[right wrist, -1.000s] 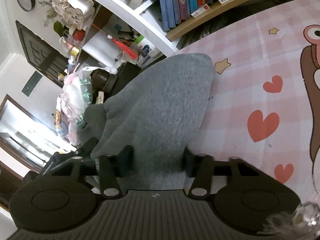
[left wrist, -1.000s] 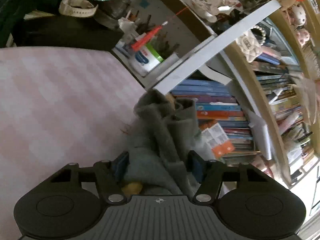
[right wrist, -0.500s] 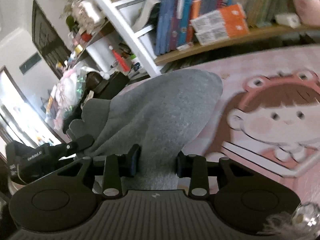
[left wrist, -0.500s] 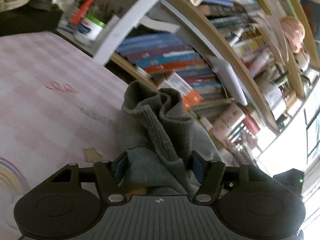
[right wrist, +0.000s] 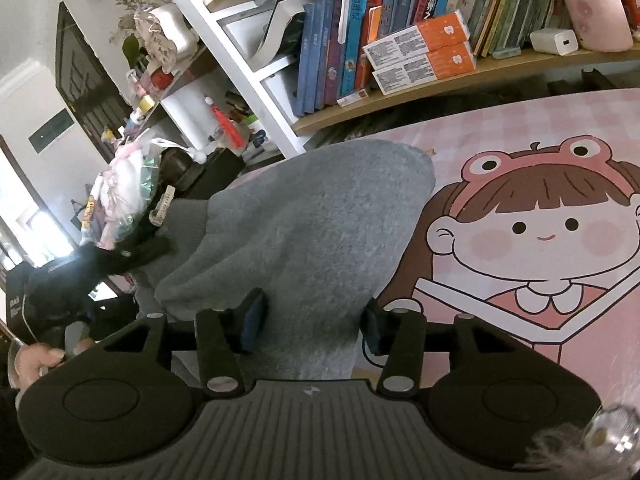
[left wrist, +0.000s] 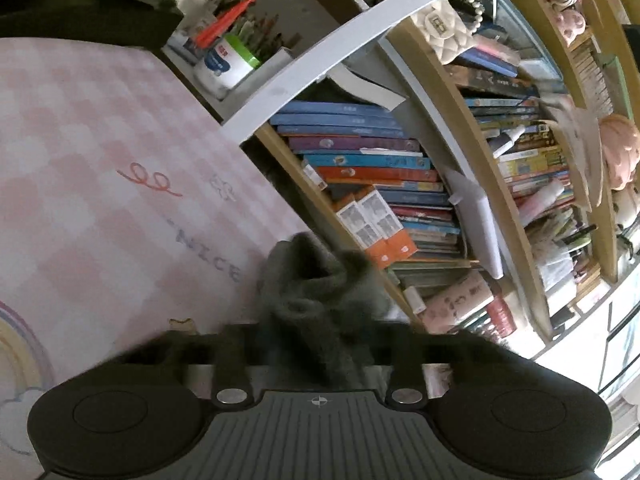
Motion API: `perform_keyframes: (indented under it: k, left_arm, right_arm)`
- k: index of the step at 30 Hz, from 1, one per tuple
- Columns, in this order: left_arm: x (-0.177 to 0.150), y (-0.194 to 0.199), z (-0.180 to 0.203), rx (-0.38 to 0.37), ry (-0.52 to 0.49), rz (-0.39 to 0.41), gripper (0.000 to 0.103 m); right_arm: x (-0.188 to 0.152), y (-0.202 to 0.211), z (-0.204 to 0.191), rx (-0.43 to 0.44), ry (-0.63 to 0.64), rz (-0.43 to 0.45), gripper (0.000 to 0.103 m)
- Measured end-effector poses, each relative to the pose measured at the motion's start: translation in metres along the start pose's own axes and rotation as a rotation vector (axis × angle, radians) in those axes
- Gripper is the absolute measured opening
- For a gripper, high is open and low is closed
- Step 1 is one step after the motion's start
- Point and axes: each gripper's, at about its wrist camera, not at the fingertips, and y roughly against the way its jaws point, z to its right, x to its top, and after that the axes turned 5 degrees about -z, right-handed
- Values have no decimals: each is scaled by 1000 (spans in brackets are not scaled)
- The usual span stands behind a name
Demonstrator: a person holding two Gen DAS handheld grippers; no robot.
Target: Fold clothes
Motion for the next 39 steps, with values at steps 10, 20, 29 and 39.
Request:
perform_keyframes:
  k: [10, 20, 29, 39]
  left_arm:
    - [0, 10, 16, 87, -98, -26, 11]
    - [-3, 11, -7, 60, -4, -27, 85]
    - [-14, -19, -10, 52, 3, -137, 83]
    - [-29, -21, 15, 48, -162, -117, 48]
  right_arm:
    - [3, 6, 7, 2, -47, 21, 59]
    - [4, 5, 13, 55, -109, 1, 59]
    - [3, 1, 17, 100, -180, -25, 58]
    - [2, 7, -1, 24, -73, 14, 31]
